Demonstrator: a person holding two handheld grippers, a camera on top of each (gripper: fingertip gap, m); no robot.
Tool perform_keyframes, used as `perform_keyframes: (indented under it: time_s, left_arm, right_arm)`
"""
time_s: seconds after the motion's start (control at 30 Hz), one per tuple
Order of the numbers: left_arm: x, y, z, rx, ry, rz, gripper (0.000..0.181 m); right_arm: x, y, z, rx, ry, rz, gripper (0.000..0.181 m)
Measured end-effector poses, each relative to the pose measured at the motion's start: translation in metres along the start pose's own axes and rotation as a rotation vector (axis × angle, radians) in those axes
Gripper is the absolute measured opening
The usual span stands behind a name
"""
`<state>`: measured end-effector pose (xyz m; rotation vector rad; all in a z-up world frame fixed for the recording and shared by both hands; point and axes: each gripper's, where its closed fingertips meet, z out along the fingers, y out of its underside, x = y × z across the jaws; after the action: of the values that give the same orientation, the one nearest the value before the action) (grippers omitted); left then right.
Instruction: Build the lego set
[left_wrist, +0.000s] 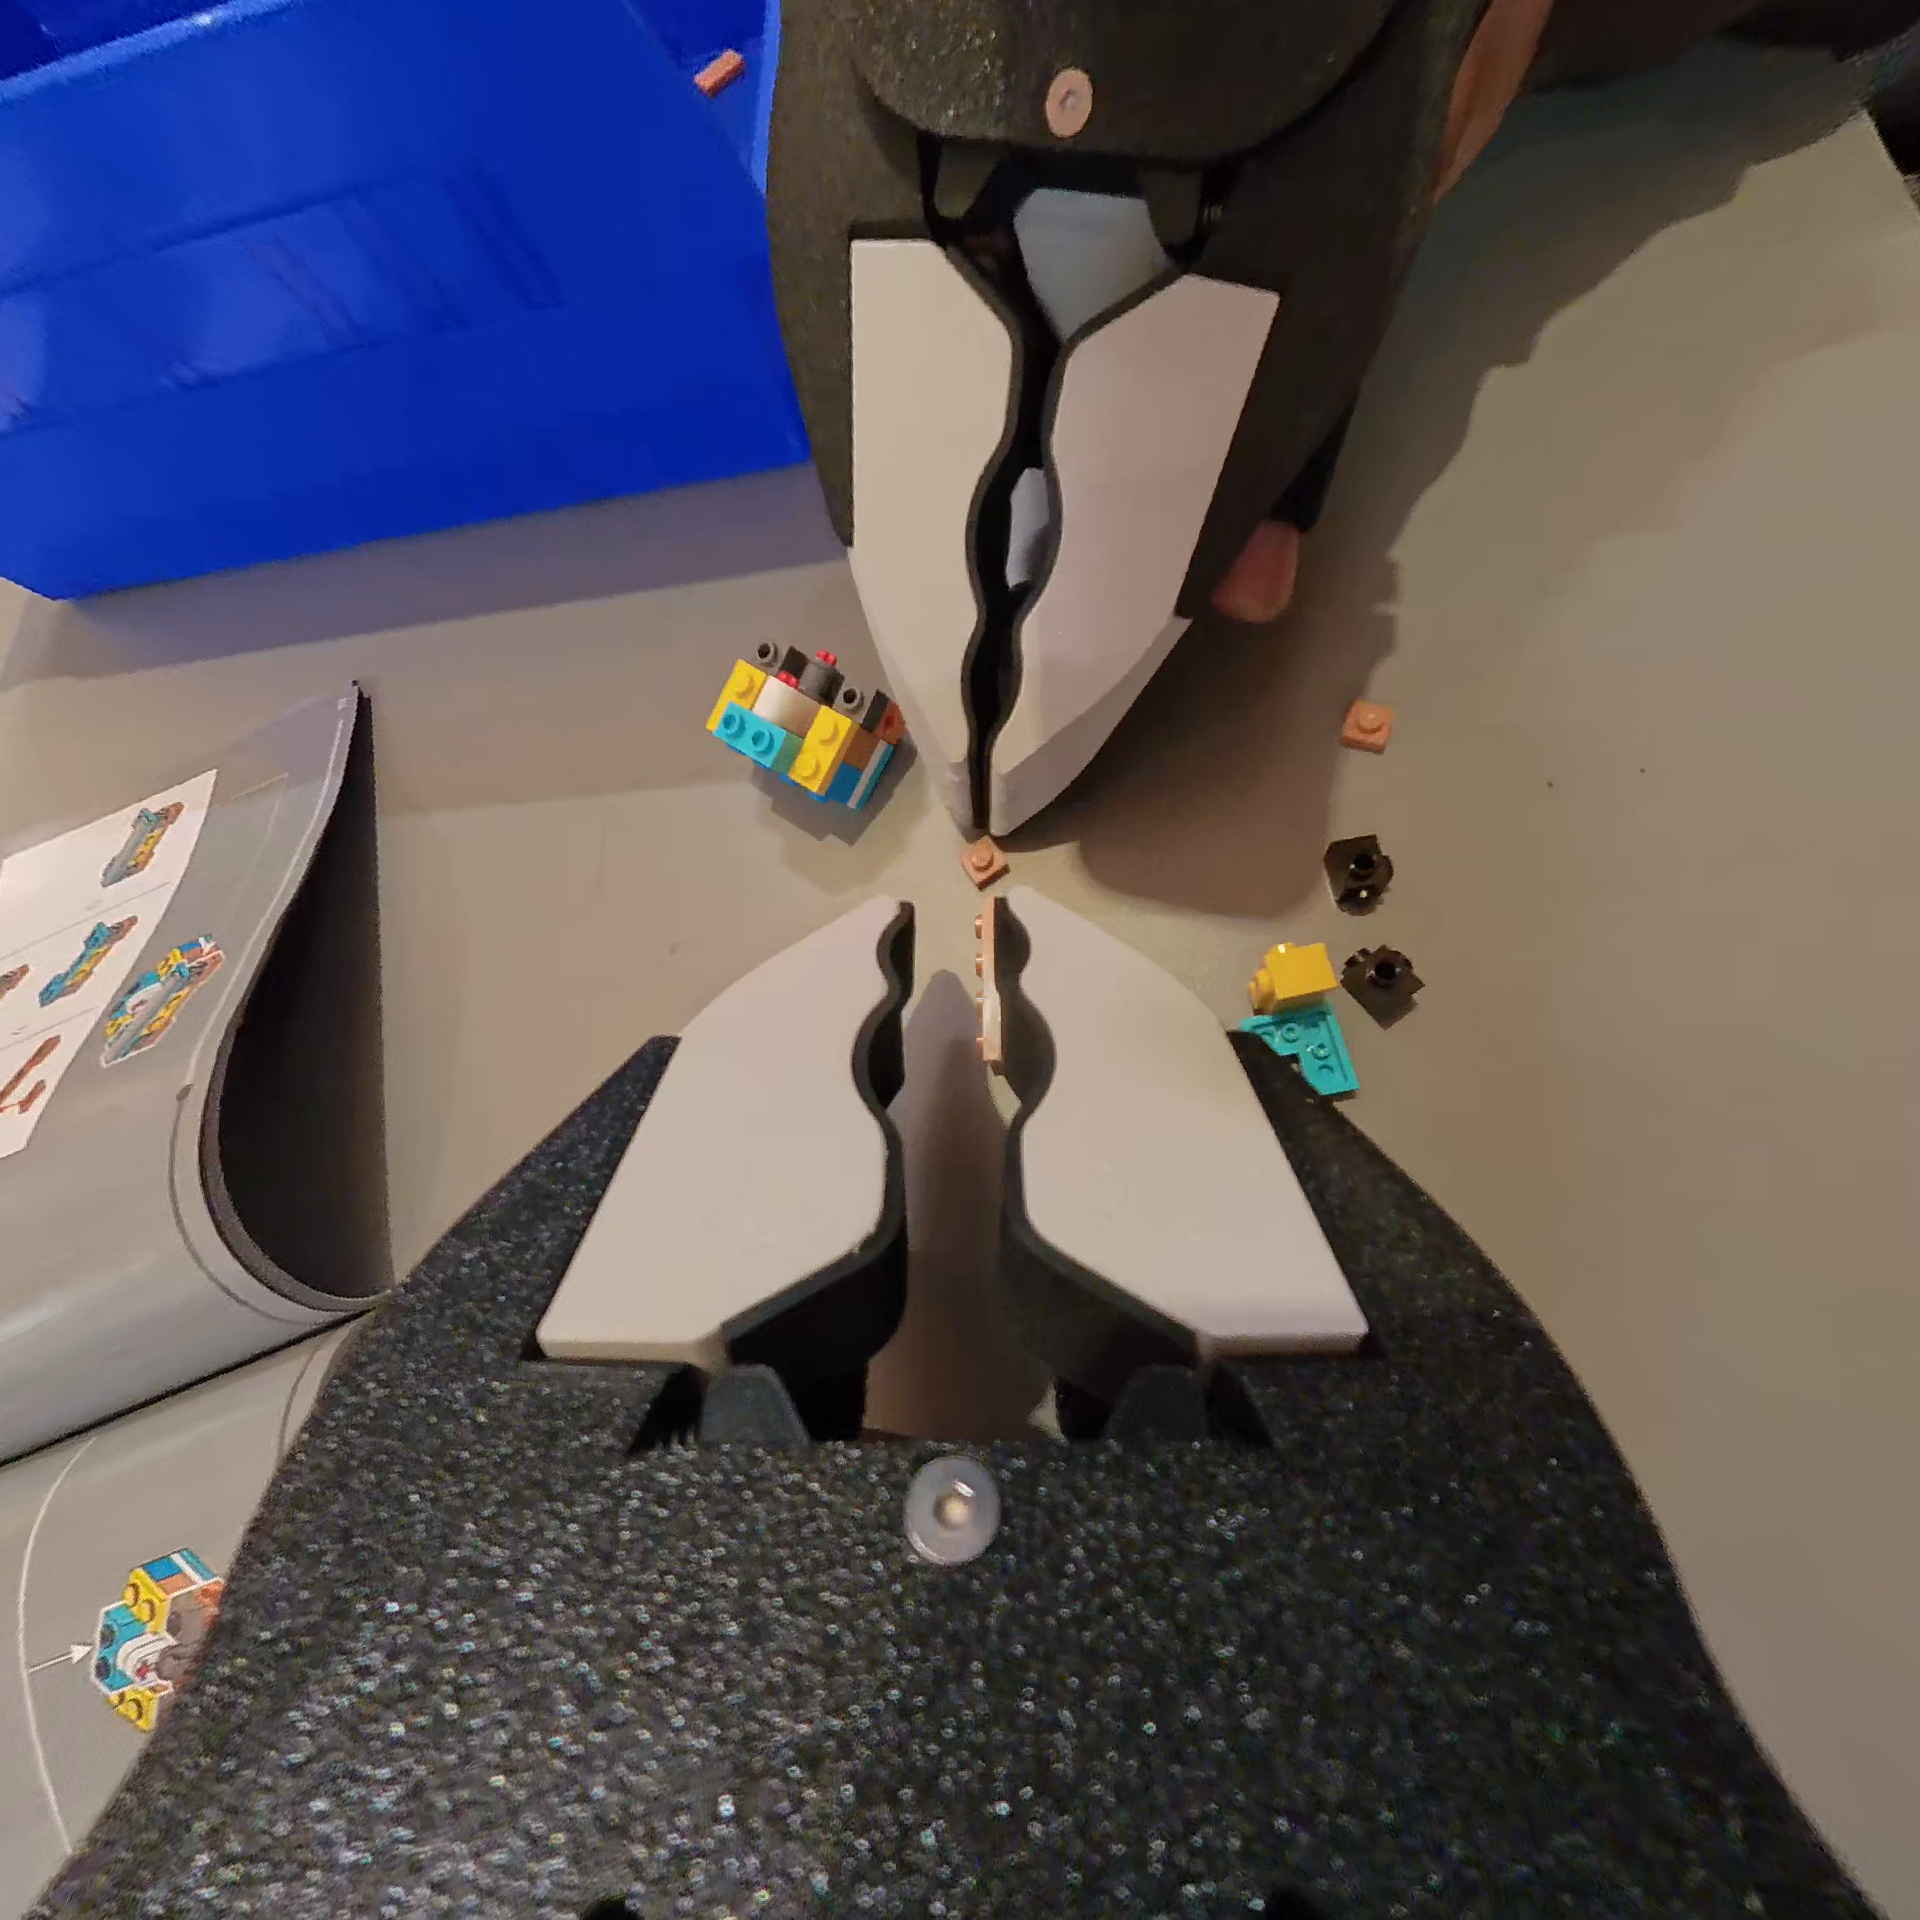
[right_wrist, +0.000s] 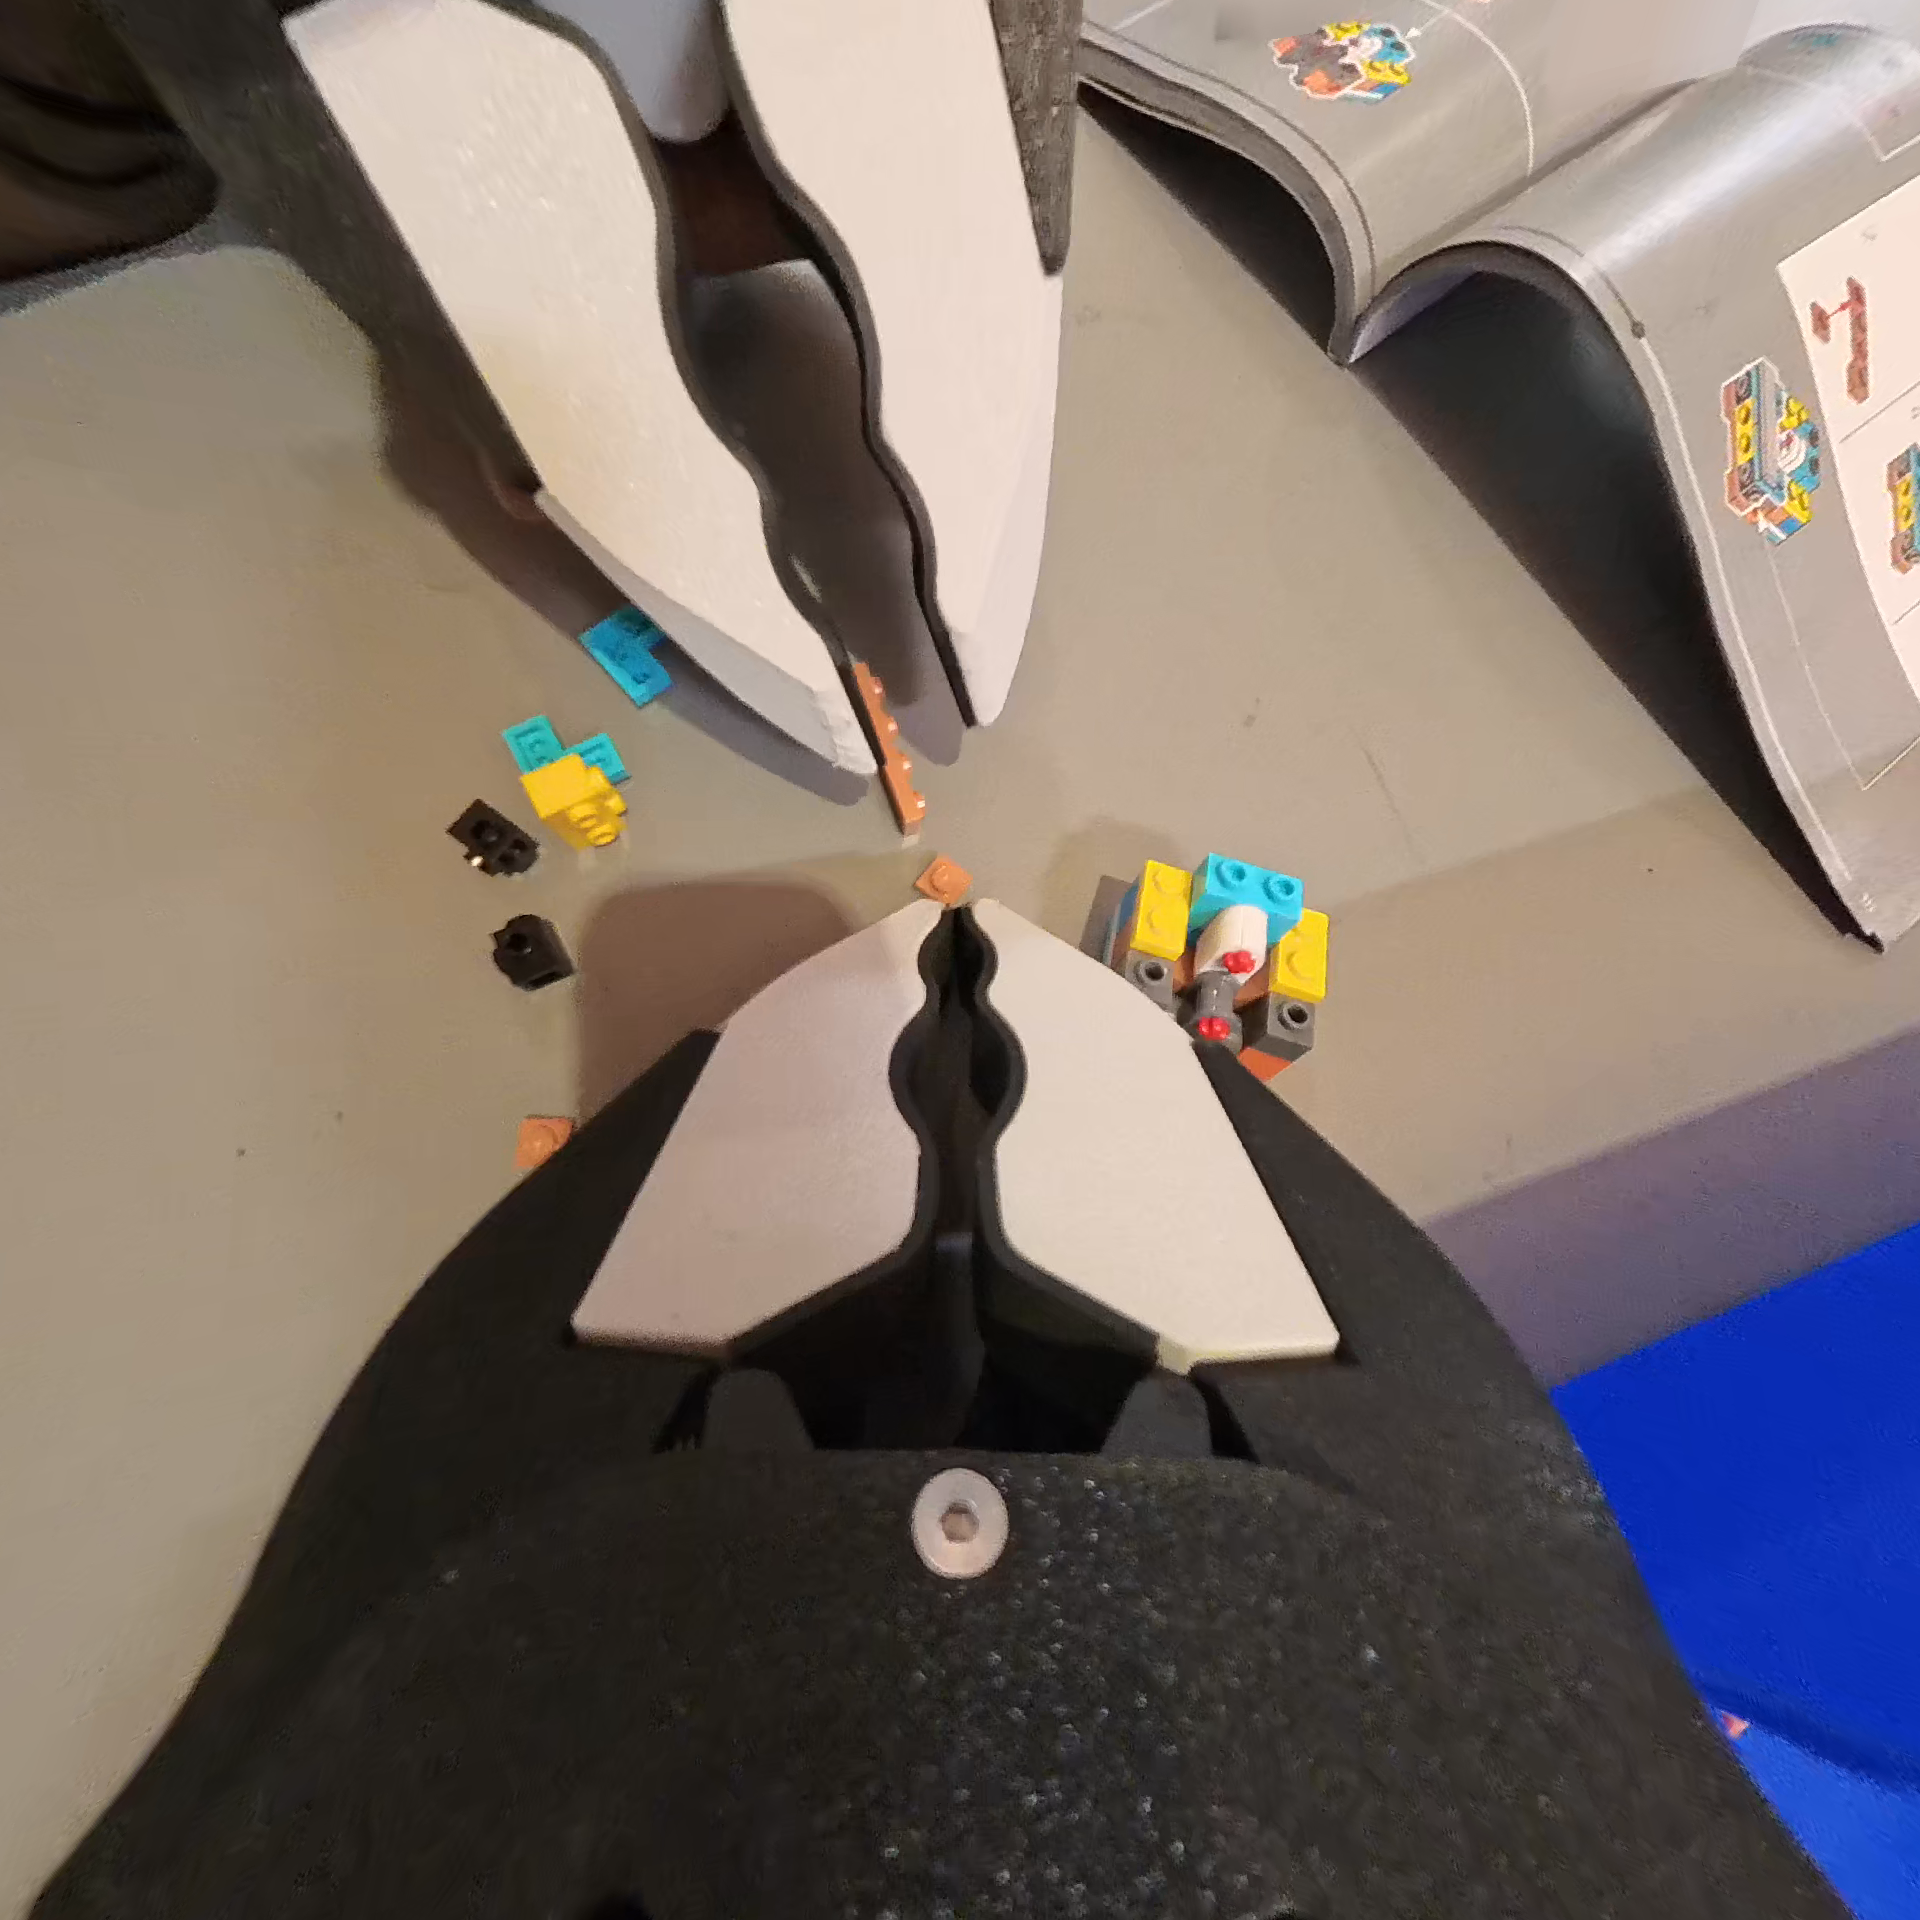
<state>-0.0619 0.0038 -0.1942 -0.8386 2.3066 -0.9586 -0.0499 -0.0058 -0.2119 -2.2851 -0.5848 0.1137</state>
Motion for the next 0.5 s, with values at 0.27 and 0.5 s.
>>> perform_keyframes:
  time_s: [0.27,0.5]
  left_arm:
    - [-0.010,-0.009,-0.006,0.074,-0.057,0.030,0.015]
    - [-0.025,-0.024,-0.015,0.205,-0.147,0.062,0.015]
  right_arm:
    - [-0.002,-0.008,-0.009,0.105,-0.042,-0.071,0.012]
    - [-0.006,-0.017,-0.017,0.219,-0.041,-0.237,0.015]
